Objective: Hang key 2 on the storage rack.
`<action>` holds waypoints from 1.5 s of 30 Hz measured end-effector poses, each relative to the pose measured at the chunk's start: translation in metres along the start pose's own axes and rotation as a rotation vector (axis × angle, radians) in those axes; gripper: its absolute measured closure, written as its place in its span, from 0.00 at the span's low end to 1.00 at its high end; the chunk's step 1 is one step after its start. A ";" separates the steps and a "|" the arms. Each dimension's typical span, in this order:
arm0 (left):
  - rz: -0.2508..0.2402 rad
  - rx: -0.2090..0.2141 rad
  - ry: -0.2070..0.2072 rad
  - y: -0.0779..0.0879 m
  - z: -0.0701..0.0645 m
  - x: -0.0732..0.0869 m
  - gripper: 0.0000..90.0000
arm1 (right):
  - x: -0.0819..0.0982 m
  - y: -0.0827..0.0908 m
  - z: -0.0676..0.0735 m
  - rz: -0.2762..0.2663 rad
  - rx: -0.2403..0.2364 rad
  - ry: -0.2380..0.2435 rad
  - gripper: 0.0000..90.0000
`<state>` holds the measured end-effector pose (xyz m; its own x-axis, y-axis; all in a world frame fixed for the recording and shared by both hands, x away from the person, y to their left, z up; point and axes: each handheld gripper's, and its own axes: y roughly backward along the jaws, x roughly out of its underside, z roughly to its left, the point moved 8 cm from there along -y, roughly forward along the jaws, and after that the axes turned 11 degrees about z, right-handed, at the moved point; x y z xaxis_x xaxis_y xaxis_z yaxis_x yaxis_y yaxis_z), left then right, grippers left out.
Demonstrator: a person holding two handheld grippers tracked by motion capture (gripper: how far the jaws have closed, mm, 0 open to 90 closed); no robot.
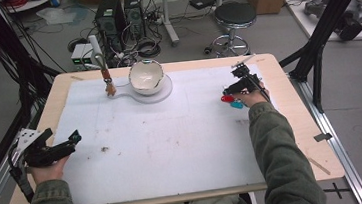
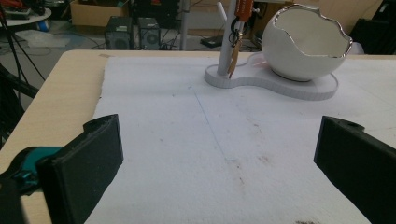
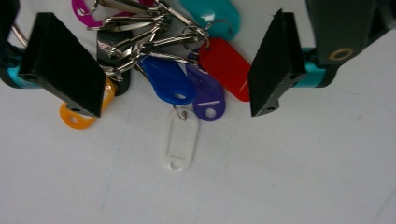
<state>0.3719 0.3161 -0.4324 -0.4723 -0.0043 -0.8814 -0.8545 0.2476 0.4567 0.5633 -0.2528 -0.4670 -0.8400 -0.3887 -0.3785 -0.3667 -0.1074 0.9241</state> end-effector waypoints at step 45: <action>-0.002 0.007 0.001 -0.001 -0.001 0.000 0.02 | 0.001 0.019 -0.008 -0.073 -0.007 -0.053 0.78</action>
<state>0.3723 0.3147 -0.4321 -0.4705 -0.0057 -0.8824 -0.8542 0.2539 0.4538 0.5587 -0.2625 -0.4492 -0.8315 -0.3304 -0.4466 -0.4246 -0.1403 0.8944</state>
